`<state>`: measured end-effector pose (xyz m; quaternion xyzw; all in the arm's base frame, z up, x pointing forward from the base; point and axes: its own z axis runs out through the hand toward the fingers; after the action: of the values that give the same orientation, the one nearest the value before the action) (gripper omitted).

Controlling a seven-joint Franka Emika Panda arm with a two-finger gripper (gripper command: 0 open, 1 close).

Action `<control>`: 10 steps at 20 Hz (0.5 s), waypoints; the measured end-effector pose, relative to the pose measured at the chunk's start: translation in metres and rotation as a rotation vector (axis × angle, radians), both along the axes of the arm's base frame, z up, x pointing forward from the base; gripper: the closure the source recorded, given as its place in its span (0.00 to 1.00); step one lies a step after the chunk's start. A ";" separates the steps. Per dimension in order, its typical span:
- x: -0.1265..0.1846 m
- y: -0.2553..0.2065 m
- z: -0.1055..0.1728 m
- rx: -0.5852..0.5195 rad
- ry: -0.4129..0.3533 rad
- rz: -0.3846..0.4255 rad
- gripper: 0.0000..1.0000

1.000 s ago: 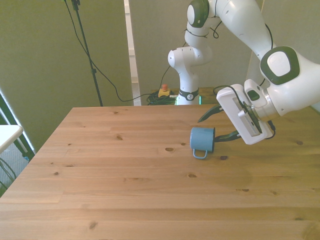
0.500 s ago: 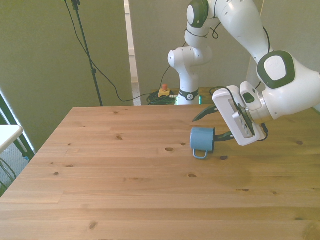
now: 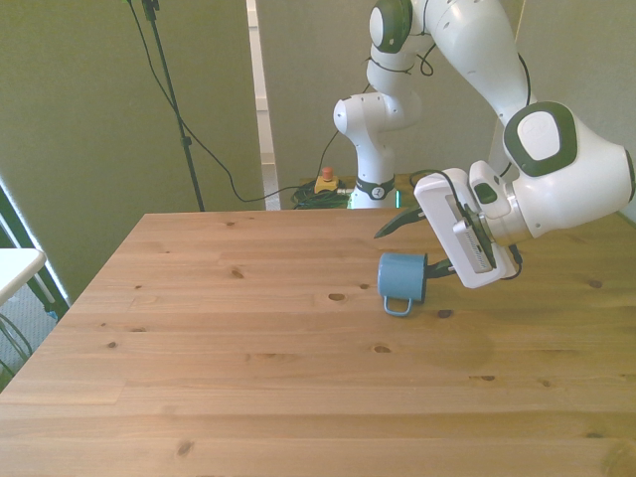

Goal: Flip the mug upright

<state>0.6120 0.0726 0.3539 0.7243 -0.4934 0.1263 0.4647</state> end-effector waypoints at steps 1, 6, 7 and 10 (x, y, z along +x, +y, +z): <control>0.000 0.000 0.000 0.000 0.000 0.000 1.00; -0.003 -0.001 -0.002 -0.005 0.009 -0.001 1.00; -0.004 -0.001 -0.004 -0.006 0.014 0.000 1.00; -0.006 -0.001 -0.007 -0.007 0.021 0.000 1.00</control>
<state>0.6061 0.0714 0.3467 0.7240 -0.4878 0.1205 0.4726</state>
